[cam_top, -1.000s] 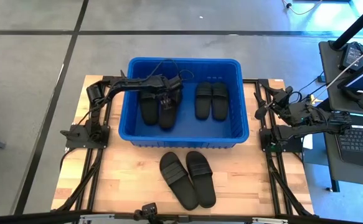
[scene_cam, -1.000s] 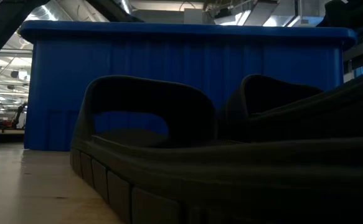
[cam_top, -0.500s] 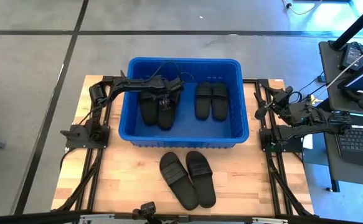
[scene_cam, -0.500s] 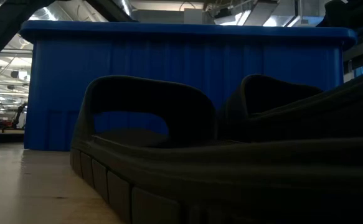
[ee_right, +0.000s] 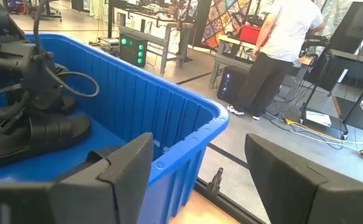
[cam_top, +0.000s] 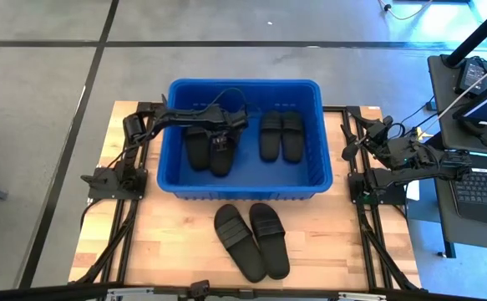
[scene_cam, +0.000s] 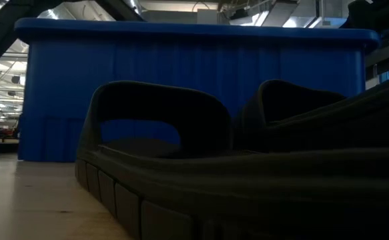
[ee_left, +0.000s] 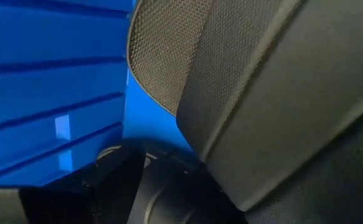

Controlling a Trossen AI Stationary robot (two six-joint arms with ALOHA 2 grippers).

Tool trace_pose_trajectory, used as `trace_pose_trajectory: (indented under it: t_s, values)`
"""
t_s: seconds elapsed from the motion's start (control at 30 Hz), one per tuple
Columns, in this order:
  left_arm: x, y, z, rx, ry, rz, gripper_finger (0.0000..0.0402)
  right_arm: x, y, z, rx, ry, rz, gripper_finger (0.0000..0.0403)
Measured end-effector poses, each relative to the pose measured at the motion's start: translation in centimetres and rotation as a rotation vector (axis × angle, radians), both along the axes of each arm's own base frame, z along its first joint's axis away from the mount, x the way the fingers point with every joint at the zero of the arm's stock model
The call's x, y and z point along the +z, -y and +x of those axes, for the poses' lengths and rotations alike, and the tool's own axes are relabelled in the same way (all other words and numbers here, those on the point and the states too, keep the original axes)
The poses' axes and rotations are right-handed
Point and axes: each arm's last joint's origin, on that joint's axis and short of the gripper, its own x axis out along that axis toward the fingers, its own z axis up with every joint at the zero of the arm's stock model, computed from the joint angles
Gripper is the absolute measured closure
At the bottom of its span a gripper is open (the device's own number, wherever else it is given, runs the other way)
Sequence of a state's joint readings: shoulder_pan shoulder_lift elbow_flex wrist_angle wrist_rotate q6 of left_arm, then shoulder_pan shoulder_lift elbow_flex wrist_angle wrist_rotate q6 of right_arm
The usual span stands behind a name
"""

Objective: Pick and place slides into bin
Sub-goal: Put the black slide into the blue organizer bin

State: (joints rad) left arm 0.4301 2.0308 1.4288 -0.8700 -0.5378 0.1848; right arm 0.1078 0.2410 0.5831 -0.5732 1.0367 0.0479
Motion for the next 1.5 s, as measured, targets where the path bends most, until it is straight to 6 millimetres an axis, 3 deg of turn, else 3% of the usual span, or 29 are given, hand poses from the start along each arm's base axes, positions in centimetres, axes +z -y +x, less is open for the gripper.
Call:
trace_pose_trajectory:
  t_s: [0.33,0.57,0.93,1.5]
  values:
    - [0.8,1.9,0.0,-0.055,-0.098,-0.054,0.0099,0.0,0.0,0.0,0.000,0.000,0.000,0.0147]
    - [2.9,2.0,1.0,-0.069,0.017,-0.232,0.0099,0.0,0.0,0.0,0.000,-0.001,0.000,0.0147]
    - [4.6,1.6,0.6,-0.091,-0.017,-0.327,0.0099,0.0,0.0,0.0,0.000,-0.001,-0.001,0.0147]
    - [5.2,1.3,-0.9,-0.051,-0.030,-0.577,0.0099,0.0,0.0,0.0,0.000,-0.002,-0.002,0.0147]
